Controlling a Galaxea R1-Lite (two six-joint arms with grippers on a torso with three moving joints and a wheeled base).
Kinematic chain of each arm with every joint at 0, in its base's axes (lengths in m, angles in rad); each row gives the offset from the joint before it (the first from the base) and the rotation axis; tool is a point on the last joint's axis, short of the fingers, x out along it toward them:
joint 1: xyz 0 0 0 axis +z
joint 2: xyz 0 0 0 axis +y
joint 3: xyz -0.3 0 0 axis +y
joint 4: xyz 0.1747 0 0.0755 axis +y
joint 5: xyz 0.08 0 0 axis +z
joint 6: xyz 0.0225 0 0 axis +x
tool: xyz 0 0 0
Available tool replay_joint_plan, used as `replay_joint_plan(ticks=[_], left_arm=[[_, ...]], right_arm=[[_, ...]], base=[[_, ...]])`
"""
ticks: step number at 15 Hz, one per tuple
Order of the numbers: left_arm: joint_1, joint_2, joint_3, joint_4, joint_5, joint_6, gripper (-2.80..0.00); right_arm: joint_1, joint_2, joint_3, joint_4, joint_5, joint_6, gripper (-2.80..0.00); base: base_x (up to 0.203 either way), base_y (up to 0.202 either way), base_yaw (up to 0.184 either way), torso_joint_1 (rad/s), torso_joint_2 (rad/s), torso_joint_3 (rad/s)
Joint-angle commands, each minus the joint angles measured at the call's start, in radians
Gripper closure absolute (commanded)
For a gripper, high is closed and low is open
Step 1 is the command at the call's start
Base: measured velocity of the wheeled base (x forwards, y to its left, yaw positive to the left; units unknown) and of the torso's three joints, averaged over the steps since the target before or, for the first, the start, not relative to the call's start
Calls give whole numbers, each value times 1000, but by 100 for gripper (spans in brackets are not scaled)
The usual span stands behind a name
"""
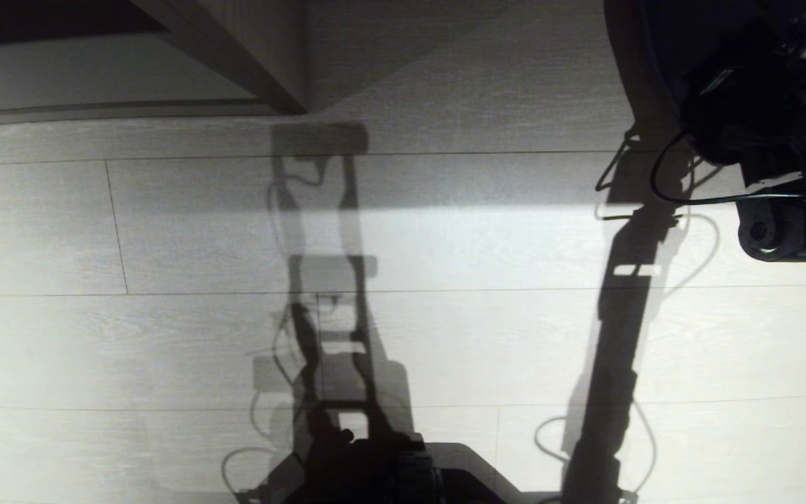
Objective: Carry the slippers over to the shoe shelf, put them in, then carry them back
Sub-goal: Place the slippers on the floor
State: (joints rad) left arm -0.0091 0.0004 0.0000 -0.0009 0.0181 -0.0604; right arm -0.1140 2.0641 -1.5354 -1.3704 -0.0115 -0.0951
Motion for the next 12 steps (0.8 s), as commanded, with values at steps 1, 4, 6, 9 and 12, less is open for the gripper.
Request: replay_joint_plan(ticks=[1, 4, 6, 9, 12], left_arm=[[0, 0, 0, -1, 0, -1, 0], [0, 0, 0, -1, 0, -1, 0], [0, 0, 0, -1, 0, -1, 0], [0, 0, 0, -1, 0, -1, 0], [0, 0, 0, -1, 0, -1, 0]], right_arm=[[3, 46, -39, -6, -1, -7, 0], [4, 68, -64, -5, -4, -16, 0], [13, 96, -91, -4, -13, -21, 0], [15, 105, -93, -3, -14, -28, 0], [16, 116, -94, -2, -15, -34, 0]], base=[[0, 0, 0, 0, 0, 0], [0, 0, 0, 0, 0, 0], [0, 0, 0, 0, 0, 0], [0, 0, 0, 0, 0, 0], [0, 0, 0, 0, 0, 0]])
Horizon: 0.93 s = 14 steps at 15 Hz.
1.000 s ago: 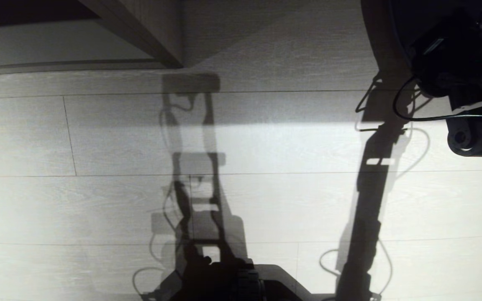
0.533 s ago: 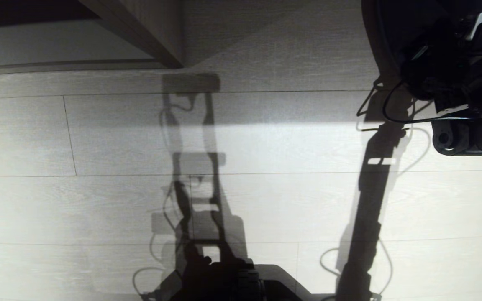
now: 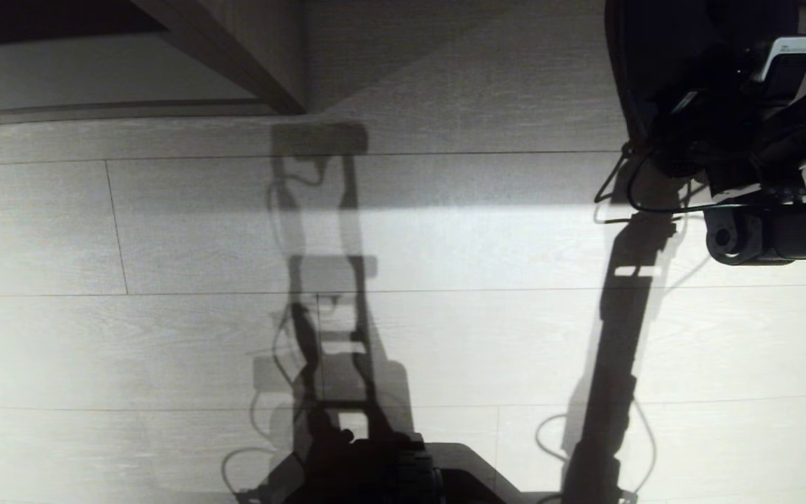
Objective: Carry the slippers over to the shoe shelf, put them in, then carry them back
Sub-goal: Place the slippers on the floor
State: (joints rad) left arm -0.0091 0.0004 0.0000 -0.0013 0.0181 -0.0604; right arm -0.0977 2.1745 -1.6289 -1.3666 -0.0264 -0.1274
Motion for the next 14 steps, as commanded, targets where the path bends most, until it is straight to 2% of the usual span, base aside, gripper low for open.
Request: replay_joint_plan(ticks=[1, 6, 7, 14], left_arm=[[0, 0, 0, 0, 0, 0, 0], [0, 0, 0, 0, 0, -1, 0], [0, 0, 0, 0, 0, -1, 0], [0, 0, 0, 0, 0, -1, 0]], right_arm=[[0, 6, 0, -6, 0, -2, 0], [7, 11, 0, -1, 0, -3, 0], [7, 7, 1, 15, 0, -3, -280], [7, -8, 2, 26, 3, 0, -280]], base=[[0, 0, 0, 0, 0, 0], [0, 0, 0, 0, 0, 0], [0, 0, 0, 0, 0, 0], [0, 0, 0, 0, 0, 0]])
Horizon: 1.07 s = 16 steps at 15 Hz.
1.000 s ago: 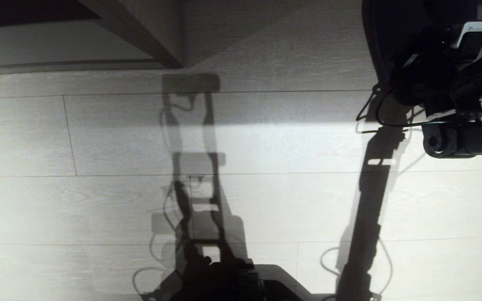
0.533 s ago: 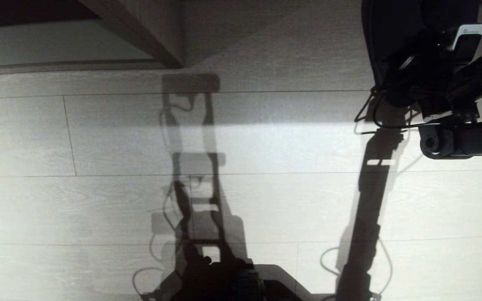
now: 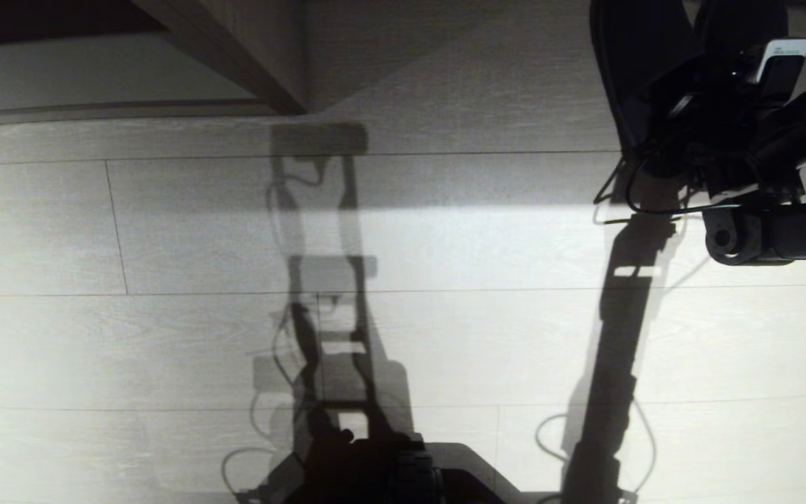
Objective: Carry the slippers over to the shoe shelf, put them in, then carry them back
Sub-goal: Place the slippers on the floor
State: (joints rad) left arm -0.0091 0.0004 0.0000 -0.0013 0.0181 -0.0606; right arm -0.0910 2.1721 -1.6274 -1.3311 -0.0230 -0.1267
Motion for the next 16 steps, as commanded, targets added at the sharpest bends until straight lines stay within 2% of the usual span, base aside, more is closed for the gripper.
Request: replay_joint_plan(ticks=[1, 16], left_arm=[[0, 0, 0, 0, 0, -1, 0], [0, 0, 0, 0, 0, -1, 0]], right_arm=[[-1, -9, 2, -9, 0, -1, -280], [-23, -132, 86, 90, 10, 21, -280]], base=[[0, 0, 0, 0, 0, 0], [0, 0, 0, 0, 0, 0]])
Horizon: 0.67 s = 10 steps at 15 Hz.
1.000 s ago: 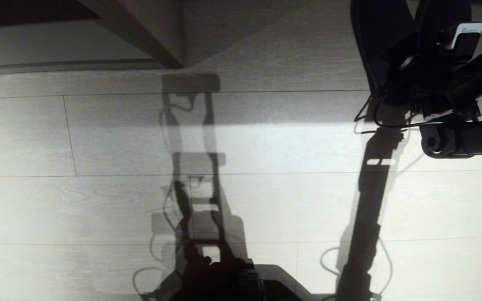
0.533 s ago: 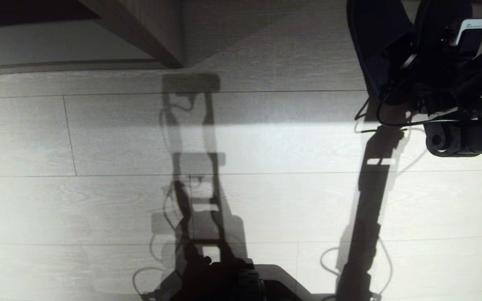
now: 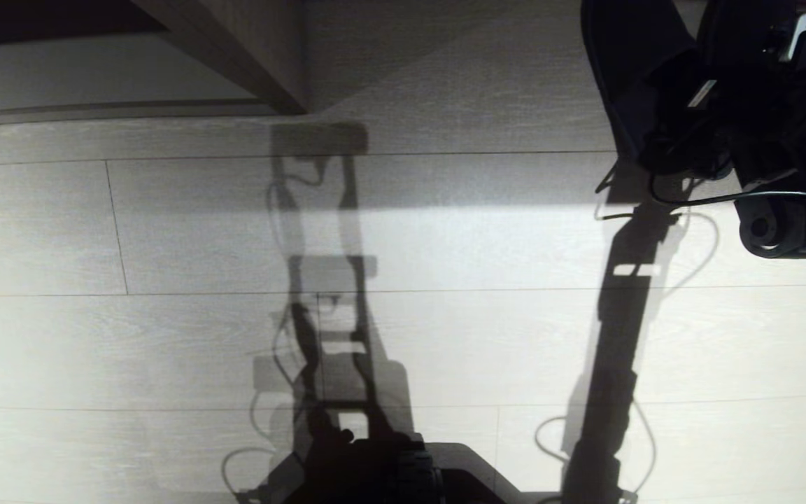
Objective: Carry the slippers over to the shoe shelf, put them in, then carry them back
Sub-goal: Place the slippers on the floor
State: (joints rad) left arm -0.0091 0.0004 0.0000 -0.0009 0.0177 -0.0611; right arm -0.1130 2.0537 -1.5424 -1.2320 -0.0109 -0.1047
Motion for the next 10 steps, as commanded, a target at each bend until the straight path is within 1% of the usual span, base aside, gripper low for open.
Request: replay_joint_plan(ticks=[1, 6, 8, 10], left_arm=[[0, 0, 0, -1, 1, 0, 0], [0, 0, 0, -1, 1, 0, 0], [0, 0, 0, -1, 1, 0, 0], [0, 0, 0, -1, 1, 0, 0]], right_arm=[[-3, -31, 23, 9, 9, -1, -280], [-4, -64, 71, 28, 42, -3, -280], [-4, -64, 71, 28, 42, -3, -280], [-4, -96, 119, 41, 68, -3, -280]], base=[[0, 0, 0, 0, 0, 0], [0, 0, 0, 0, 0, 0], [0, 0, 0, 0, 0, 0], [0, 0, 0, 0, 0, 0]])
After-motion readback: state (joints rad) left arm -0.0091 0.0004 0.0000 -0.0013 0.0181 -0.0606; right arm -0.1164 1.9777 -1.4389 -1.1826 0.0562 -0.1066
